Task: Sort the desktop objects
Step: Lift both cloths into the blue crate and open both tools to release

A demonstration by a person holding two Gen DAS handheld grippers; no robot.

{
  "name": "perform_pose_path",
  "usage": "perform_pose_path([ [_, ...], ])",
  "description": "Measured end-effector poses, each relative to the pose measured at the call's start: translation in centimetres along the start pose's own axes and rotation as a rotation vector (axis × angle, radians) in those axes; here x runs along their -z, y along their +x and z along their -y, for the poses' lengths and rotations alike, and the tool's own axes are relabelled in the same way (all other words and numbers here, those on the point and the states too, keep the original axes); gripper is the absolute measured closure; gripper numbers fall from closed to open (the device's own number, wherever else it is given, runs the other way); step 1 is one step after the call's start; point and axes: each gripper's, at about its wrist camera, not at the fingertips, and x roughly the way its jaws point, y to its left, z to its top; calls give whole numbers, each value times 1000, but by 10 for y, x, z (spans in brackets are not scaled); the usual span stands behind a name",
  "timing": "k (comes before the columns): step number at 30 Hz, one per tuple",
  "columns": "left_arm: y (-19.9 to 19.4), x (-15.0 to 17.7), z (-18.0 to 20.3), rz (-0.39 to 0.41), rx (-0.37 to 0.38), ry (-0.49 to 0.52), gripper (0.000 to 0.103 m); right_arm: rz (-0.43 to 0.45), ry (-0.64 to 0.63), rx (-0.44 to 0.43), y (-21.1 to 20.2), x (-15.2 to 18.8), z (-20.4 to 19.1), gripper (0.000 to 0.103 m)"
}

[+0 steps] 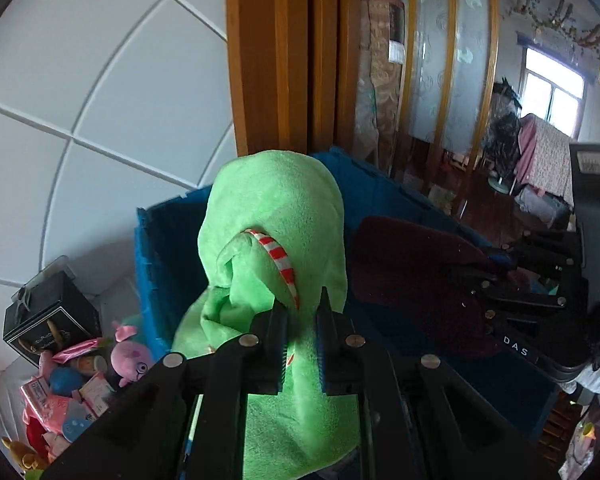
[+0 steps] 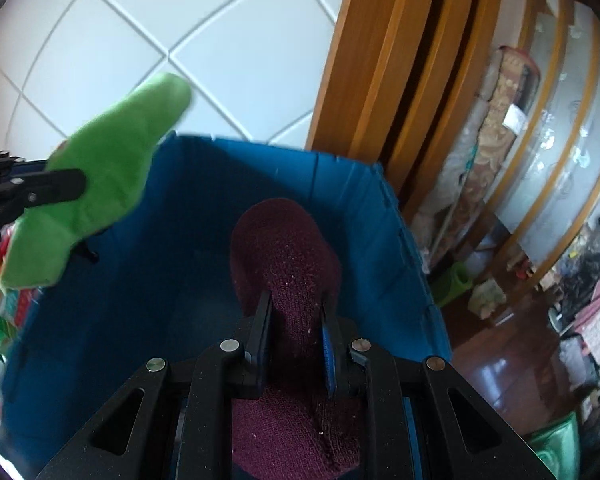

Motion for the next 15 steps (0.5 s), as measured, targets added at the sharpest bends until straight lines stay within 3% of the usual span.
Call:
perform_pose_path([
  [4, 67, 5, 16, -167, -56, 12, 92, -91, -43, -34, 51, 9, 16, 83],
  [10, 140, 9, 18, -332, -132, -20, 92, -213, -29, -141, 122, 16, 27, 83],
  [13, 162, 14, 17, -371, -86, -73, 92, -246, 6, -189, 145, 15, 28, 83],
  [15, 178, 18, 19, -405, -80, -80, 91, -253, -4, -160, 157, 17, 28, 83],
])
